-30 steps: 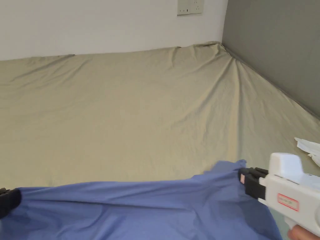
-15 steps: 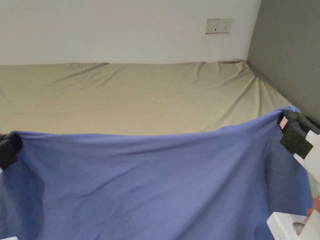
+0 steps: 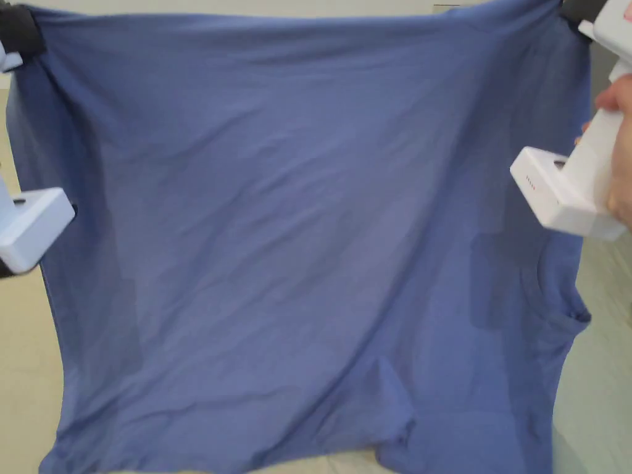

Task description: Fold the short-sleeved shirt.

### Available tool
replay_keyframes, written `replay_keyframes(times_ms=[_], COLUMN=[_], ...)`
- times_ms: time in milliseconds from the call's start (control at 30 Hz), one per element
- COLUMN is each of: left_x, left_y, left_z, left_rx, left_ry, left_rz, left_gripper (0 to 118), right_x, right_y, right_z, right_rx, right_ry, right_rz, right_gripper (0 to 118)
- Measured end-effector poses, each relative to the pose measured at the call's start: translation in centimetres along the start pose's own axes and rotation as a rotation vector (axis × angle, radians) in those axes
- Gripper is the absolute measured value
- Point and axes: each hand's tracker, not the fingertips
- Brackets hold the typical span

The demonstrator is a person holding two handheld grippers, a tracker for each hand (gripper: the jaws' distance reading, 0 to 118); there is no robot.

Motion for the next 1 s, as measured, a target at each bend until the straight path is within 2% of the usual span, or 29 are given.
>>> replay_keyframes(times_ms=[67,100,233,333,367,400,433,500,567,600,667,800,833,867,900,933,1000], left_x=[0.3,0.7,1.9,2.2,2.3,2.4,2.4,2.5,2.6,2.8,2.9,3.3,3.1,2.9,2.6,2.2,1.5], left_y=[1.1,1.7,2.9,3.0,3.0,3.0,3.1,3.2,3.3,3.5,3.6,3.0,2.7,2.4,2.1,1.7,1.0], left_z=[-1.5,-2.2,-4.7,-6.3,-6.6,-7.0,-7.3,-7.8,-8.6,-8.8,-8.9,-8.6,-8.2,-7.9,-7.3,-6.4,-4.9], left_rx=[0.019,0.028,0.035,0.008,0.003,-0.004,0.003,0.002,-0.003,-0.01,-0.008,-0.012,-0.016,-0.033,-0.044,-0.038,-0.048], left_ry=[0.008,0.012,0.03,0.036,0.042,0.044,0.042,0.051,0.055,0.059,0.039,0.032,0.033,0.024,0.014,-0.012,-0.036], left_rz=[0.011,0.004,-0.019,-0.024,-0.024,-0.03,-0.038,-0.044,-0.067,-0.046,-0.019,-0.074,-0.061,-0.045,-0.022,-0.014,-0.04], left_gripper=[2,2,2,2,2,2,2,2,2,2,2,2,2,2,2,2,2], right_x=[-0.7,-1.3,-3.1,-3.6,-3.5,-3.4,-3.7,-3.5,-3.1,-3.2,-2.8,-2.2,-1.7,-1.1,-0.6,0.0,0.8], right_y=[0.8,1.5,3.0,3.9,4.1,4.2,4.5,5.0,5.8,6.1,6.4,5.5,5.2,4.8,4.3,3.8,2.8], right_z=[-2.0,-2.5,-4.3,-5.4,-6.5,-6.8,-6.9,-7.9,-8.4,-8.5,-8.9,-8.7,-8.3,-7.8,-6.8,-6.0,-4.1], right_rx=[0.001,-0.015,-0.005,-0.005,-0.023,-0.013,-0.002,0.0,0.006,0.02,0.028,0.004,0.003,0.01,0.009,-0.01,-0.043], right_ry=[-0.005,-0.035,-0.064,-0.082,-0.105,-0.078,-0.108,-0.092,-0.093,-0.126,-0.111,-0.097,-0.094,-0.034,-0.017,-0.003,0.001], right_rz=[0.016,0.052,0.071,0.056,0.07,0.101,0.147,0.174,0.151,0.132,0.116,0.154,0.117,0.045,0.002,-0.012,0.061], right_gripper=[2,2,2,2,2,2,2,2,2,2,2,2,2,2,2,2,2])
